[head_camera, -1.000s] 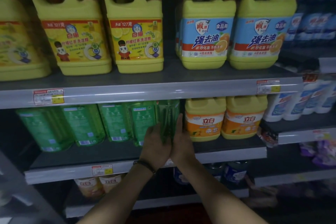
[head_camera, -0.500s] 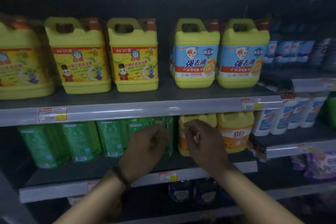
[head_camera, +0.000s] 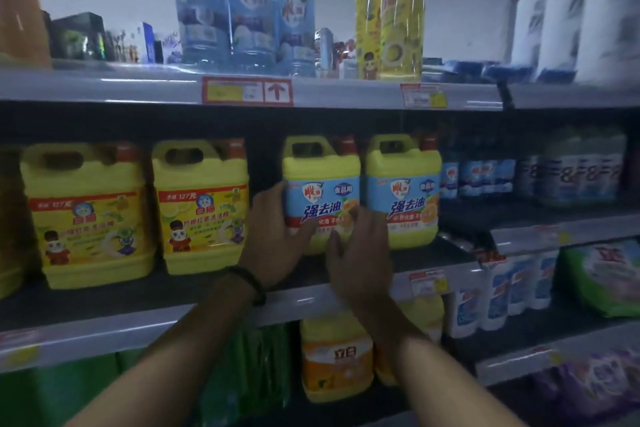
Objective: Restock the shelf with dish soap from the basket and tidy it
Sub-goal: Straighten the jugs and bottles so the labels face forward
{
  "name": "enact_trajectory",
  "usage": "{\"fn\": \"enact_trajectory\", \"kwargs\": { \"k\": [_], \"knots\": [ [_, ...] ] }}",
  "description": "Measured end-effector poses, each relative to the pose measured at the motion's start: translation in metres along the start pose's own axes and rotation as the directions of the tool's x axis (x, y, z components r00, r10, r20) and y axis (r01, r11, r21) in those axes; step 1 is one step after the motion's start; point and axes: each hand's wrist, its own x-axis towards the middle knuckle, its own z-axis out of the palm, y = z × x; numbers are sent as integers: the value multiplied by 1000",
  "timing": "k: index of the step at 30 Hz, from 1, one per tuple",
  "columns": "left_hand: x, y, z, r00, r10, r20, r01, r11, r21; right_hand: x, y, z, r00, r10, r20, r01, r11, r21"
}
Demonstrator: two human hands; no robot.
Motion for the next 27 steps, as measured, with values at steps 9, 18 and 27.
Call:
{"fn": "enact_trajectory", "kwargs": {
  "k": [9,18,27],
  "knots": [
    [-8,-18,9,910,-308,278,410,766,-495,3,4,4,997,-14,80,17,999,-46],
    [-8,-1,-1,909,-376,180,404,684,-608,7,9,5,977,9,215,-7,1000,-11],
    [-13,-7,0,972,-205,114,234,866,-442,6,6,-7,960,74,271,-155,944,291]
  ]
}}
